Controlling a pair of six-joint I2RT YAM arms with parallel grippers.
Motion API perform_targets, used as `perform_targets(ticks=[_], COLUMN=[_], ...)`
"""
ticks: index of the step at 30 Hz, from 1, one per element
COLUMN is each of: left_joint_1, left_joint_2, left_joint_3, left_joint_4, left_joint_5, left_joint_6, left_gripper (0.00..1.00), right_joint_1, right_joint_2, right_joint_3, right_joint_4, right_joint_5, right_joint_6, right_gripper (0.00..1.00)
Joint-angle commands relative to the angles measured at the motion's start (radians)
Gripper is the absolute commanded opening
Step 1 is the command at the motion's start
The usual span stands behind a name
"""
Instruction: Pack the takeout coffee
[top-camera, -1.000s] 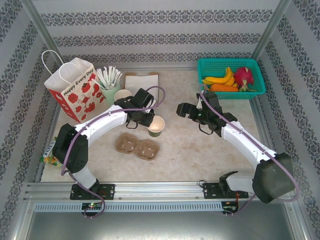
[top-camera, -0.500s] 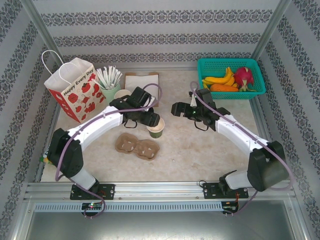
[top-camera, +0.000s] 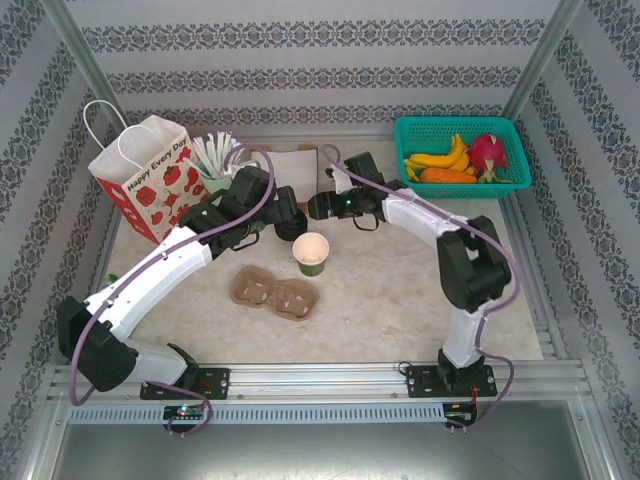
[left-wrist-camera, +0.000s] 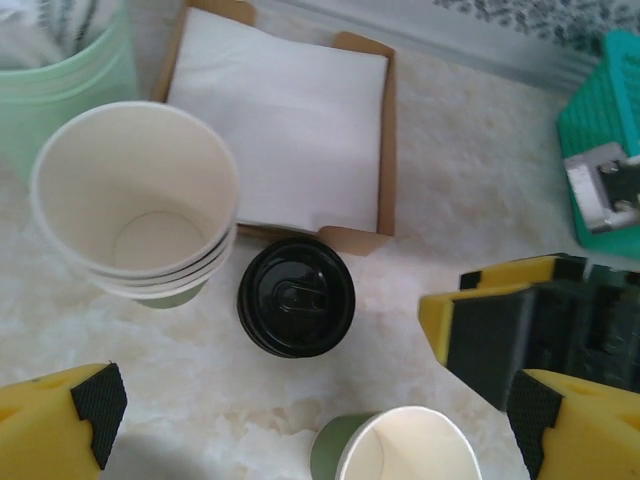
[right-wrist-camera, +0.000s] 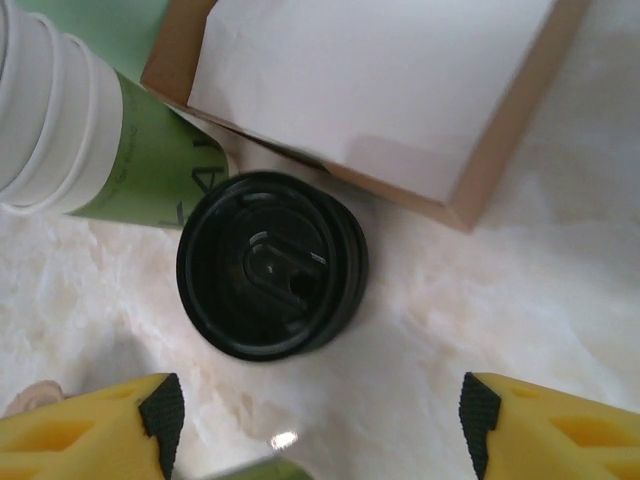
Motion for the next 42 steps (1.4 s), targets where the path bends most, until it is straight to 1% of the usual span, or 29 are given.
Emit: perform_targets(ticks=[1, 3, 7, 11, 17, 21, 24, 26, 29, 34, 42], left_joint_1=[0.012, 0.019, 0.022, 0.025, 0.03, 0.032, 0.034, 0.035, 0.035, 0.035, 0.035], left_joint_2=[-0.035, -0.043, -0.043, -0.055, -0.051, -0.047, -0.042, -0.038, -0.031, -0.014, 0.013], left_joint_3=[-0.046, -0.042, -0.019, -0.062, -0.088, -0.093, -0.098, -0.099, -0.101, -0.091, -0.083], left_joint_4=[0.023, 0.027, -0.006, 0.016, 0.026, 0.022, 0.018, 0.014, 0.018, 0.02, 0.044], left_joint_5=[-0.101, -0.091, -0.097, -0.111, -0.124, -0.133, -0.138, -0.137, -0.125, -0.099, -0.031], left_joint_6=[-0.116, -0.058, 0.04, 0.067, 0.109, 0.13, 0.128, 0.121, 0.116, 0.112, 0.076], left_gripper=[1.0, 1.0, 1.0, 1.0, 1.0, 1.0, 1.0, 1.0, 1.0, 1.0, 1.0], right_joint_1=[0.034, 0.046, 0.057, 0.07, 0.09, 0.107, 0.117, 0.123, 0.121, 0.115, 0.084], right_joint_2=[0.096, 0.141, 0.214, 0.279, 0.328, 0.349, 0.348, 0.33, 0.293, 0.223, 0.093], right_joint_3=[0.105, 0.142, 0.2, 0.274, 0.326, 0.361, 0.374, 0.358, 0.314, 0.227, 0.066], right_joint_4=[-0.039, -0.041, -0.055, -0.109, -0.139, -0.157, -0.185, -0.191, -0.193, -0.209, -0.182], right_joint_5=[-0.065, -0.01, 0.041, 0.077, 0.145, 0.204, 0.261, 0.309, 0.368, 0.442, 0.534], right_joint_6=[-0.017, -0.01, -0.007, -0.027, -0.038, -0.028, -0.028, -0.017, -0.001, 0.02, 0.092], right_gripper=[0.72, 0.7, 0.66, 0.59, 0.57, 0.49, 0.4, 0.33, 0.28, 0.26, 0.24])
